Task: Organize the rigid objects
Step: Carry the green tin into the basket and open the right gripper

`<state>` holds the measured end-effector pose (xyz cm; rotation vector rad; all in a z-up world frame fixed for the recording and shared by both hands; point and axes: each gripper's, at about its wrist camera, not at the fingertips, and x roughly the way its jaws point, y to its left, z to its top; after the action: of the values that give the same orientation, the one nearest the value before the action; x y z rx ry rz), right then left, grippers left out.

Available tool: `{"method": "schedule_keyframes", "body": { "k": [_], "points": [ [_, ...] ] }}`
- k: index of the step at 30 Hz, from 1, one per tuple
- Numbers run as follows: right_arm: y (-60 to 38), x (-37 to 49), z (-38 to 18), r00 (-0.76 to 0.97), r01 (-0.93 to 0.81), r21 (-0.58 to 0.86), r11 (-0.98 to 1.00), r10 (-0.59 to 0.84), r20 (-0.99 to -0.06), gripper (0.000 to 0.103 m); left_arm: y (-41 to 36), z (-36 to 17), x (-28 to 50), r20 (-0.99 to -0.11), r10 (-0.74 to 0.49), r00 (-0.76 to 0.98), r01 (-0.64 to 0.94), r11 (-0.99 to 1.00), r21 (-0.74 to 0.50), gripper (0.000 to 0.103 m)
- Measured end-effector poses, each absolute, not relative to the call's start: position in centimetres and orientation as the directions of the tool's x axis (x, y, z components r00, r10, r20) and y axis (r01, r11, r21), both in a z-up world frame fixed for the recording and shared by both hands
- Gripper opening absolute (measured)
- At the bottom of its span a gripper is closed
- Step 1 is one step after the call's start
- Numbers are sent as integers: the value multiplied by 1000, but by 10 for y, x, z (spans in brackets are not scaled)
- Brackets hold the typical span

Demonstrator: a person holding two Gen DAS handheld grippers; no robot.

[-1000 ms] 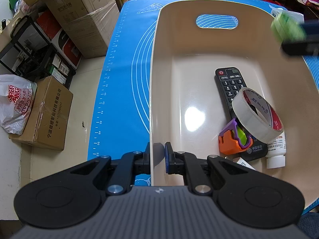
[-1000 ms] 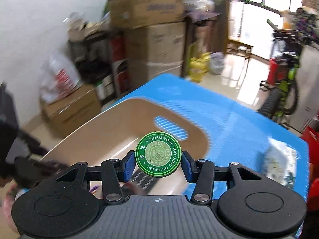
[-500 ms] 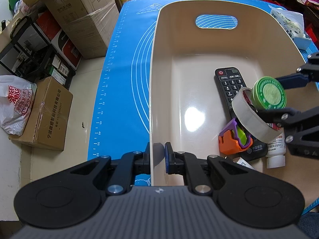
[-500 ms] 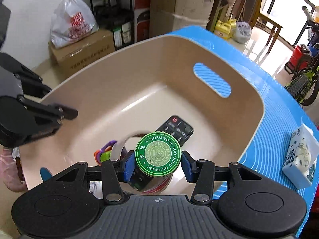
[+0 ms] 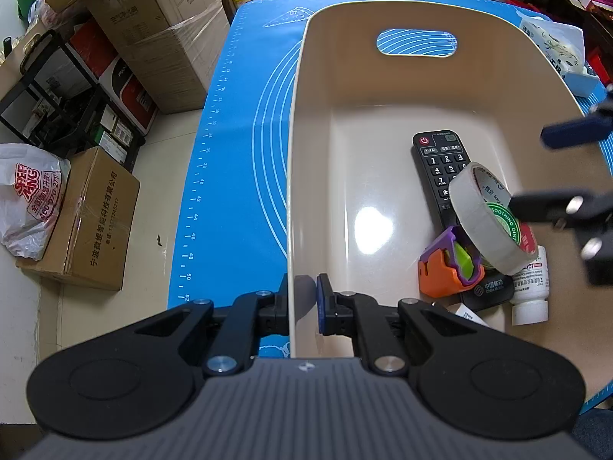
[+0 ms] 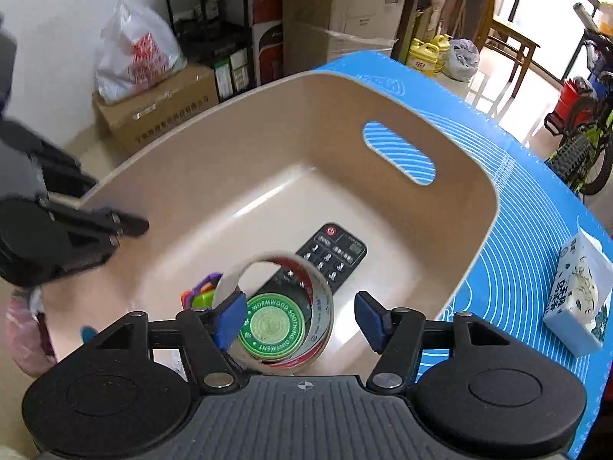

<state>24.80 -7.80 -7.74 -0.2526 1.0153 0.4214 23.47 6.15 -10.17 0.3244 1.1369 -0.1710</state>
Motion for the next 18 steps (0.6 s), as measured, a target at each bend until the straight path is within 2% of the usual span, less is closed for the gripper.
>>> {"method": "schedule_keyframes", "body": {
  "k": [11,18],
  "points": [
    [-125,260,-38,558,-335,92,938,276,-782,73,60,-102,234,-909,32,415,295,940,168,13],
    [-169,269,-32,618,-203,152,967,247,-747,73,60,-102,234,-910,32,414,295,941,167,13]
  ]
}}
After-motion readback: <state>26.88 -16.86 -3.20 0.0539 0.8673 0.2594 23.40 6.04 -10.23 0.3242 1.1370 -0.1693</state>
